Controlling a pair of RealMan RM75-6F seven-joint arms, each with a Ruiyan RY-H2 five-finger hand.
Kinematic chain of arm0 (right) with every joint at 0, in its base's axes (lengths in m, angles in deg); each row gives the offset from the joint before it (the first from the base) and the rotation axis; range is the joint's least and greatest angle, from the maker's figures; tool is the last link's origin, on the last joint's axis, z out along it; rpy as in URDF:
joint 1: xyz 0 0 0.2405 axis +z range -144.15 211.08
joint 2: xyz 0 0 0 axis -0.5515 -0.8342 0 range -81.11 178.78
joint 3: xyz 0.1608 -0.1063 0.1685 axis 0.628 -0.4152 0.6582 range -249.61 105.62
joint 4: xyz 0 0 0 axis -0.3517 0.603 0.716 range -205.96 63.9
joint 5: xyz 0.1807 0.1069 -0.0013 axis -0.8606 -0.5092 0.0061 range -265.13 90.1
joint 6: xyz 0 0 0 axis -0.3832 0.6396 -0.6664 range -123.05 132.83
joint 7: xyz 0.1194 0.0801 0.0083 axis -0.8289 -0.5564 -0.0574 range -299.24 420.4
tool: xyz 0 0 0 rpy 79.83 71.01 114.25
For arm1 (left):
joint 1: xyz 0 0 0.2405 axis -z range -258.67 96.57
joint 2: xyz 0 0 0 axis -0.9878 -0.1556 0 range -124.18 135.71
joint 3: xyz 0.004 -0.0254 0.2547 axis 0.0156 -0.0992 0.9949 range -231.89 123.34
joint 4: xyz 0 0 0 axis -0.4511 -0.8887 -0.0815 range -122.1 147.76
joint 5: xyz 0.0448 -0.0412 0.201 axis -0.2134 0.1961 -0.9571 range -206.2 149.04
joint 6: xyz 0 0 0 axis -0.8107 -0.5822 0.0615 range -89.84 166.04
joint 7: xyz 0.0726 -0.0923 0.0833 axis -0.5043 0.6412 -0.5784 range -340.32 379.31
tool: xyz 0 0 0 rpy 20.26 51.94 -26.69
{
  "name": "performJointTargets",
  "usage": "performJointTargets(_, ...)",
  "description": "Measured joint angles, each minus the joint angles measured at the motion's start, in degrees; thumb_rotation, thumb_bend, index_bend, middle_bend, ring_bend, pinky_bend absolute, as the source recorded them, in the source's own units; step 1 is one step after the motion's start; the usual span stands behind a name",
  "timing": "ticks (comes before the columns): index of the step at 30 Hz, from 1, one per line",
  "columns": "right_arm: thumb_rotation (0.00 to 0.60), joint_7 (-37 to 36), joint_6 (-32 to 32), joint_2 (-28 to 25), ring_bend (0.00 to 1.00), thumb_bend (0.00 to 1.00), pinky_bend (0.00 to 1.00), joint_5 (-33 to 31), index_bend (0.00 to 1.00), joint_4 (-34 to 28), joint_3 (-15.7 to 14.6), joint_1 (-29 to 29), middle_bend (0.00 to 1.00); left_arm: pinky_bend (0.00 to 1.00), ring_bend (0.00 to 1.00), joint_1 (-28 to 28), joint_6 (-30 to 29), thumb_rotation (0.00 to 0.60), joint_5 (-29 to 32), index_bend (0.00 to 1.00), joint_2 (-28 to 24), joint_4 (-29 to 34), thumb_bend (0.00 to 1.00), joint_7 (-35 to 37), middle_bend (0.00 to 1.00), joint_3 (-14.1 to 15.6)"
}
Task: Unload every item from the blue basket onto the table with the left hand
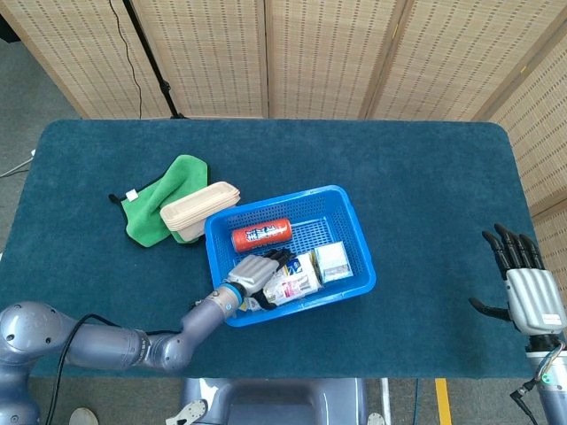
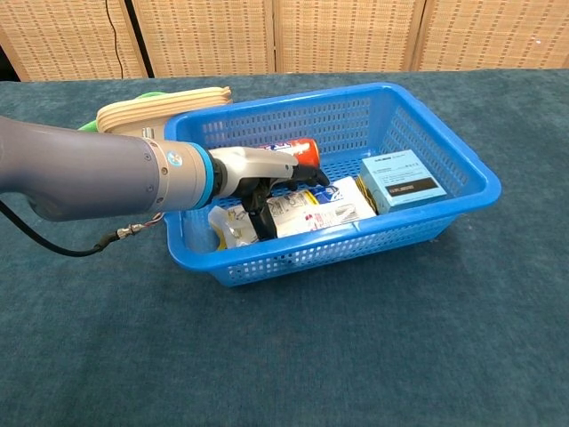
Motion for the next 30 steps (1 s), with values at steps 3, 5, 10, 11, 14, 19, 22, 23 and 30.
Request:
performJointTargets(3, 0.6, -0.2, 0.11, -0.06, 0.0, 0.0, 0.0, 0.12, 0.0, 0.0, -0.03, -0.04, 0.0, 0.66, 0.44, -0.21, -2.74, 0.6, -0.01, 0.4, 0.93, -0.43, 0.54, -0.32, 0.41, -0.33)
performJointTargets(5, 0.6, -0.28, 0.15, -0.08, 0.0, 0.0, 0.0, 0.19, 0.0, -0.03, -0.06, -0.06, 0.0, 0.66, 0.45, -0.62, -5.28, 0.6, -0.52, 0.41, 1.76, -0.75, 0.57, -0.44, 0.42, -0.72)
performJointTargets(10, 0.6, -0.26, 0.37, -0.12, 0.0, 0.0, 0.0, 0.42, 0.0, -0.11, -0.15, -0.14, 0.0, 0.66, 0.46, -2.53, -10.16, 0.6, -5.28, 0.43, 2.68, -0.74, 0.6, 1.25, 0.43, -2.81)
performJointTargets(11, 0.6, -0.28, 0.4, -0.14, 0.0, 0.0, 0.0, 0.44, 0.0, -0.11, -0.15, -0.15, 0.0, 0.66, 0.46, -2.95, -10.81, 0.6, -6.58, 0.43, 2.57, -0.51, 0.6, 1.85, 0.43, -3.26)
performJointTargets(14, 0.6, -0.41, 0.44, -0.21, 0.0, 0.0, 0.0, 0.51, 0.0, -0.13, -0.16, -0.15, 0.0, 0.66, 0.46, -4.58, -13.03, 0.6, -11.47, 0.43, 1.35, 0.91, 0.59, 4.05, 0.43, -4.88)
performJointTargets(19, 0.6, -0.53, 0.58, -0.27, 0.0, 0.0, 0.0, 0.7, 0.0, -0.2, -0.22, -0.21, 0.0, 0.66, 0.46, -7.63, -15.89, 0.6, -18.28, 0.43, -4.79, 4.99, 0.59, 7.48, 0.43, -7.77)
performJointTargets(22, 0.6, -0.57, 0.66, -0.31, 0.0, 0.0, 0.0, 0.96, 0.0, -0.31, -0.32, -0.24, 0.0, 0.66, 0.46, -9.82, -17.28, 0.6, -20.32, 0.43, -9.72, 7.09, 0.59, 9.36, 0.43, -9.22)
performJointTargets(23, 0.6, -0.51, 0.7, -0.3, 0.0, 0.0, 0.0, 1.08, 0.0, -0.35, -0.37, -0.24, 0.0, 0.66, 0.46, -10.58, -17.6, 0.6, -20.83, 0.43, -11.28, 7.64, 0.59, 10.07, 0.43, -9.63)
performJointTargets(30, 0.6, -0.07, 0.74, -0.29, 0.0, 0.0, 0.0, 2.16, 0.0, -0.96, -0.87, -0.21, 0.0, 0.66, 0.46, -17.51, -17.96, 0.6, -23.53, 0.43, -22.03, 8.97, 0.59, 18.08, 0.43, -11.46)
